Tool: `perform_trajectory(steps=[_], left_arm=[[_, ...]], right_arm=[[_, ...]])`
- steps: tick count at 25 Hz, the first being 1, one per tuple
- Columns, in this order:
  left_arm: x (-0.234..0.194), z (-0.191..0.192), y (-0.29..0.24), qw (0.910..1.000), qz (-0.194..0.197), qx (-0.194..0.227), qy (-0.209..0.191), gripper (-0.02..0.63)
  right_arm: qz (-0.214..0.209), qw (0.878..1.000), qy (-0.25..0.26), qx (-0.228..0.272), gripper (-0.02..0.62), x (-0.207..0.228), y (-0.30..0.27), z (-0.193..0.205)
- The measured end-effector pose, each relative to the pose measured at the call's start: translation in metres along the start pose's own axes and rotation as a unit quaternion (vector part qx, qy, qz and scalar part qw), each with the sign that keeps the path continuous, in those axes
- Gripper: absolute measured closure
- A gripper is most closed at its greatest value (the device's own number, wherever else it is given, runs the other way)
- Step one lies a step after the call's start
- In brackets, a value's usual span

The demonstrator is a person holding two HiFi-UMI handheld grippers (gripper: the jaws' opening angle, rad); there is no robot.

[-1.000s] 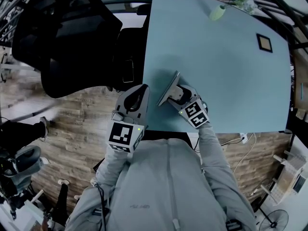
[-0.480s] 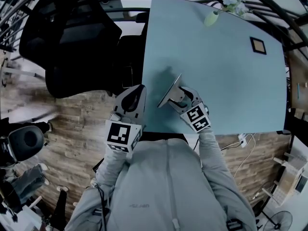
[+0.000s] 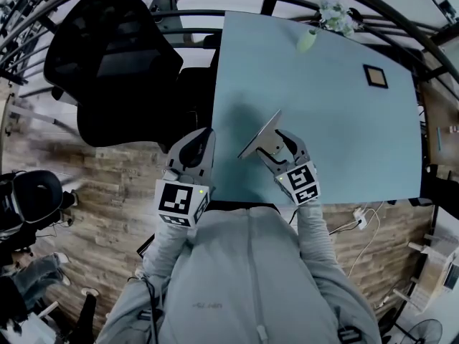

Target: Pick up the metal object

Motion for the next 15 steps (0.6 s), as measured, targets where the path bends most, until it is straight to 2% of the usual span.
perform_trajectory(steps=[7, 15], left_arm=[[0.008, -0.011, 0.003, 0.9998, 0.000, 0.017, -0.011, 0.577], [0.022, -0.023, 0.003, 0.9993, 0.008, 0.027, -0.023, 0.577]], right_arm=[[0.038, 0.998, 0.001, 0.055, 0.295, 0.013, 0.034, -0.028], [0.089, 0.988, -0.021, 0.128, 0.295, 0.030, 0.080, -0.055]])
Point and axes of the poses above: the fingertips, and each gripper's own axes: y backward along the fingers, x to its right, z out of its underside, the point moved 6 cm from there along y, backward along the fingers, and after that the axes turned 1 degree about x, right-handed, at the moved point
